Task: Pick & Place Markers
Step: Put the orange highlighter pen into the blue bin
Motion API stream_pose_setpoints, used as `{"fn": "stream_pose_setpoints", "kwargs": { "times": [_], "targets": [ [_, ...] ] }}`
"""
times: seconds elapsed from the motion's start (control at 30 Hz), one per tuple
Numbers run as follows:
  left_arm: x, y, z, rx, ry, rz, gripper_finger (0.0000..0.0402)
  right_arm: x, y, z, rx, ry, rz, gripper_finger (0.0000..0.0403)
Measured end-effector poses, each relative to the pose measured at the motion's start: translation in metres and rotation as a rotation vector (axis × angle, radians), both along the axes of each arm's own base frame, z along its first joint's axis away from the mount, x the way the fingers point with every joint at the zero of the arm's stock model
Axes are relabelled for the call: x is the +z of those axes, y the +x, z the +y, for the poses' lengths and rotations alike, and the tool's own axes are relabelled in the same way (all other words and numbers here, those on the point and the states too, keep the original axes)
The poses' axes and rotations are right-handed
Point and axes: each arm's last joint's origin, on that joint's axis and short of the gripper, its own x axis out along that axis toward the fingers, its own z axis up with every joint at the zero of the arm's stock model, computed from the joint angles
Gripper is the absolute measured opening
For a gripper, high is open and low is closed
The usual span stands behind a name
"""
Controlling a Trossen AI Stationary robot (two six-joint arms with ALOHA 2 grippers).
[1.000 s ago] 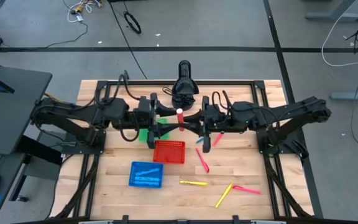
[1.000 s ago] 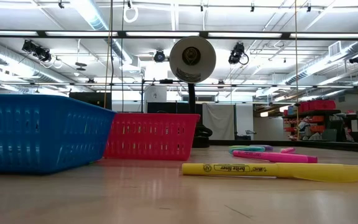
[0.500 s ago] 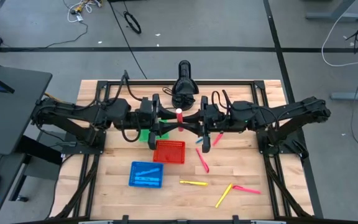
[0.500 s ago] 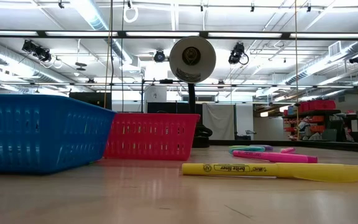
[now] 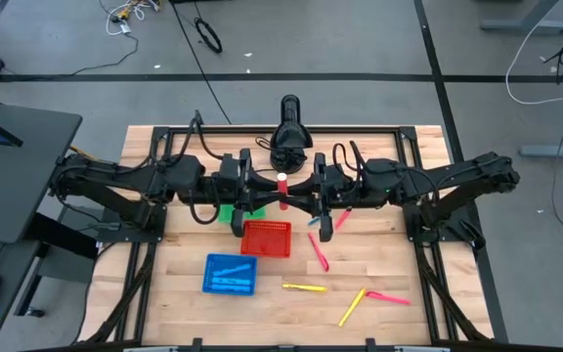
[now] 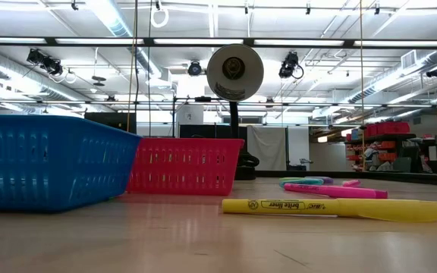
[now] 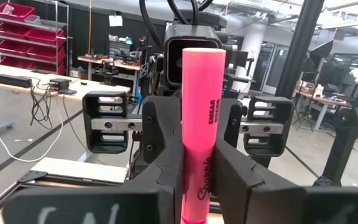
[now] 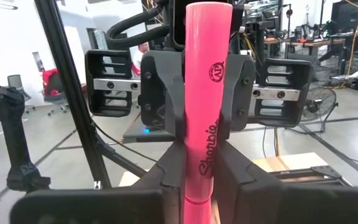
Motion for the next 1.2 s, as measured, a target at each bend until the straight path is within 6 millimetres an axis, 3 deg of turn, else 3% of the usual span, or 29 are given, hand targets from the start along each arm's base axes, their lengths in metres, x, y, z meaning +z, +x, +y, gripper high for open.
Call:
{"fn": "stream_pose_setpoints", "kwargs": {
  "times": [0.23,0.73,1.2],
  "targets": [
    [0.001,0.000,0.000,-0.003,-0.001,-0.005,0.0061,0.000,0.001,0.000,-0.008,-0.005,-0.007,0.0082],
    [0.002,-0.012,0.001,-0.031,-0.013,0.051,0.0061,0.001,-0.003,0.006,-0.018,-0.026,-0.001,0.0229],
    [-0.017,-0.035,-0.002,-0.101,-0.019,0.344,0.0061,0.005,-0.012,0.006,-0.012,-0.027,0.019,0.0251]
  ]
}}
